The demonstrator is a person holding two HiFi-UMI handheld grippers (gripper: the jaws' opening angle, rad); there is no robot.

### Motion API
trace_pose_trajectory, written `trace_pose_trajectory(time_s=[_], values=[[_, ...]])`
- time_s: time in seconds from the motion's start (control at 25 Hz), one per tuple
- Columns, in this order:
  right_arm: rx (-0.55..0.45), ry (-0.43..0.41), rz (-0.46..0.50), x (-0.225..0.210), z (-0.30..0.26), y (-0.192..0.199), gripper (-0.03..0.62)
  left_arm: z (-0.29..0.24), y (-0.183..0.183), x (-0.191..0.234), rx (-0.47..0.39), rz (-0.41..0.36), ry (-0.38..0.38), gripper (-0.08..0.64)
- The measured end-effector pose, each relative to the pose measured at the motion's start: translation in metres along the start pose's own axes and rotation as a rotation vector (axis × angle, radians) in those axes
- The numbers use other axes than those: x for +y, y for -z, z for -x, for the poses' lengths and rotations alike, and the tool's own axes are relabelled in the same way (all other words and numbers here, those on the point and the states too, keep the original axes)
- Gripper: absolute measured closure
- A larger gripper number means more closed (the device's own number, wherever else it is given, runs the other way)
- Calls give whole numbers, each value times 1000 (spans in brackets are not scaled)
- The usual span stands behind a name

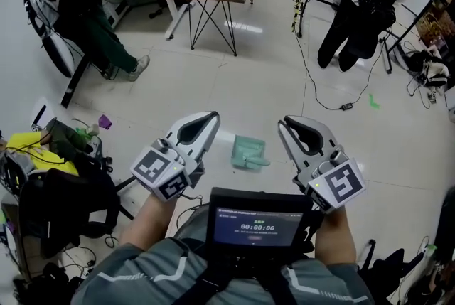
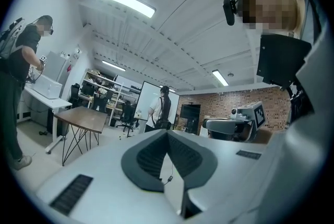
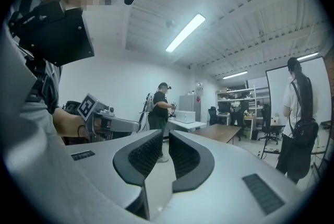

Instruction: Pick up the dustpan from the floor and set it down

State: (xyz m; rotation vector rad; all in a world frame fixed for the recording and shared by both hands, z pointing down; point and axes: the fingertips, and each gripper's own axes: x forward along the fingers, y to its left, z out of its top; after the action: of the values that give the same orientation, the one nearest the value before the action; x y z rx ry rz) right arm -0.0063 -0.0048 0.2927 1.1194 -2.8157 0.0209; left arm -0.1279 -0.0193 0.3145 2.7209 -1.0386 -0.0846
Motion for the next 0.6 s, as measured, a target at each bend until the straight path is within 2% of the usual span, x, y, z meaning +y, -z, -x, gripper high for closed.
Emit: trace_pose_trajectory(time_s=[0.2,0.32,0.44,0.6], values=[[112,-61,-31,-16,-21,77,488,-21,58,25,72,50,-22,543],[199,-106,-68,-22,-36,132,425,-34,101,44,131,91,-38,543],[288,-128,-88,-24,-53,200,422,-42,155,66,190,136,-43,543],[335,-167,-88,-39,-77,299,387,-67,228,98,226,181,-60,543]])
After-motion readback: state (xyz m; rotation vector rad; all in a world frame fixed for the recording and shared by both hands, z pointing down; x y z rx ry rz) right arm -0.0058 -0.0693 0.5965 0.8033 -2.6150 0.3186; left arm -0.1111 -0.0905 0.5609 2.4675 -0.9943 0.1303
